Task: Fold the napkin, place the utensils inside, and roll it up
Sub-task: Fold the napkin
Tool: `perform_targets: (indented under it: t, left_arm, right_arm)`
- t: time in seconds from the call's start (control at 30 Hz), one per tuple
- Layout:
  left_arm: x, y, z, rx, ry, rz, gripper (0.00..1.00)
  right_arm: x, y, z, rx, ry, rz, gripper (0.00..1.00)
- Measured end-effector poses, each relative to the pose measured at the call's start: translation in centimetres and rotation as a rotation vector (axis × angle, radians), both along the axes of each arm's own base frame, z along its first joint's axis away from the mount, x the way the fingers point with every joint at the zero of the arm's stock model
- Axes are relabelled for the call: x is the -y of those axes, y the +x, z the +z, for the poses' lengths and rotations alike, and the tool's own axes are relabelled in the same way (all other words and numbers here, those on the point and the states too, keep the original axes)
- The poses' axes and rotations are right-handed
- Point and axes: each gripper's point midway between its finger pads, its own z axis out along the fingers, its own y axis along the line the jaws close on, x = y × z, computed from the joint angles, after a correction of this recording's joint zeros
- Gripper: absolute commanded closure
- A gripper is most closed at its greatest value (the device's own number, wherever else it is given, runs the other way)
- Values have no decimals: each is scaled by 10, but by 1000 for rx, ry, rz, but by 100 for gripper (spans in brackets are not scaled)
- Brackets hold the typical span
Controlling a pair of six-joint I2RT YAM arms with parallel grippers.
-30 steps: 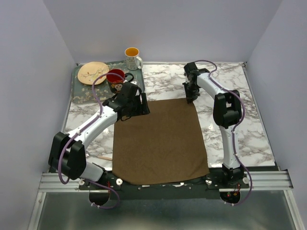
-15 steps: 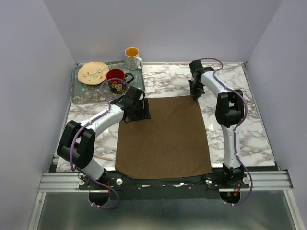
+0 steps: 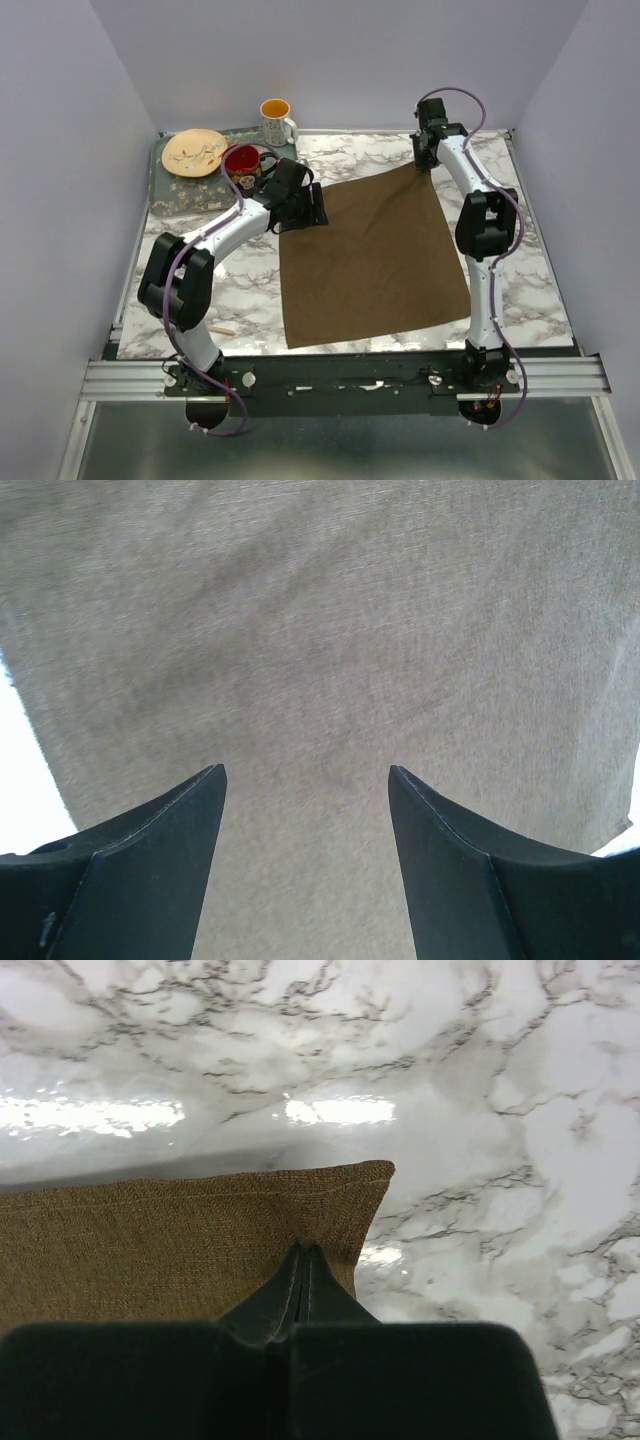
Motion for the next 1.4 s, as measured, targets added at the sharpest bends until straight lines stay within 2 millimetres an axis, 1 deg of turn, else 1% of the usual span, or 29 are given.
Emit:
perform_targets:
  t: [0.07, 0.13, 0.27, 0.33, 0.4, 0.43, 0.47, 0.57, 0.6, 0.67, 0.7, 0.73, 0.8, 0.83, 0.87, 0.9, 0.97, 1.0, 1.07, 1.17, 1.2, 1.23, 1.3, 1.4]
  left_arm:
    - [4, 5, 2, 5, -8, -4, 26]
    - [7, 7, -1, -1, -12, -9, 26]
    - [12, 4, -17, -41, -18, -20, 27]
    - [16, 3, -27, -65, -18, -27, 27]
    - [20, -1, -35, -84, -16, -33, 27]
    - [23, -4, -40, -94, -13, -40, 27]
    - [27, -7, -42, -101, -12, -49, 28]
    - [36, -15, -46, -109, -12, -71, 29]
    - [40, -19, -48, -110, -11, -83, 29]
    - [44, -26, -53, -114, -8, -97, 30]
    - [46, -33, -57, -117, 2, -107, 31]
    - [45, -39, -62, -121, 18, -111, 36]
    - [45, -57, -74, -135, 57, -130, 42]
    - [47, -63, -76, -126, 68, -142, 45]
    - [50, -68, -76, -119, 73, -149, 47]
    - [51, -71, -77, -116, 78, -156, 48]
    - [56, -77, -79, -101, 84, -165, 48]
    - [59, -78, -79, -95, 82, -168, 48]
    - [63, -80, -79, -90, 79, -170, 48]
    - [71, -85, -79, -82, 73, -171, 48]
    - [76, -90, -79, -79, 65, -178, 48]
    - [82, -94, -79, -78, 58, -187, 48]
    - [91, -103, -79, -77, 44, -203, 49]
    - [103, -114, -78, -81, 14, -215, 49]
  right_arm:
    - [12, 4, 0, 7, -10, -8, 99]
    - [26, 6, -2, 6, -19, -18, 99]
    - [56, 9, -5, 1, -37, -43, 98]
    - [64, 11, -5, 8, -44, -46, 97]
    - [68, 16, -5, 19, -49, -45, 88]
    - [68, 20, -4, 30, -50, -41, 80]
    - [66, 26, -4, 42, -48, -35, 63]
    - [59, 42, -2, 81, -31, -27, 37]
    - [57, 44, 0, 90, -14, -35, 32]
    - [53, 44, 2, 93, 16, -49, 27]
    - [49, 42, 6, 98, 40, -62, 26]
    - [45, 38, 6, 91, 63, -74, 25]
    - [34, 17, 12, 54, 132, -106, 25]
    - [32, 8, 17, 44, 150, -114, 25]
    - [27, -2, 24, 40, 181, -122, 25]
    - [21, -21, 30, 19, 206, -125, 25]
    - [10, -52, 52, 22, 243, -124, 25]
    - [0, -68, 68, 42, 266, -107, 25]
    - [-12, -94, 92, 71, 303, -80, 25]
    - [-32, -120, 126, 133, 367, -20, 25]
    - [-33, -125, 131, 144, 377, -14, 25]
    - [-33, -131, 134, 153, 388, -12, 25]
    - [-33, -142, 130, 145, 411, -11, 25]
    - [-36, -154, 112, 101, 438, -8, 25]
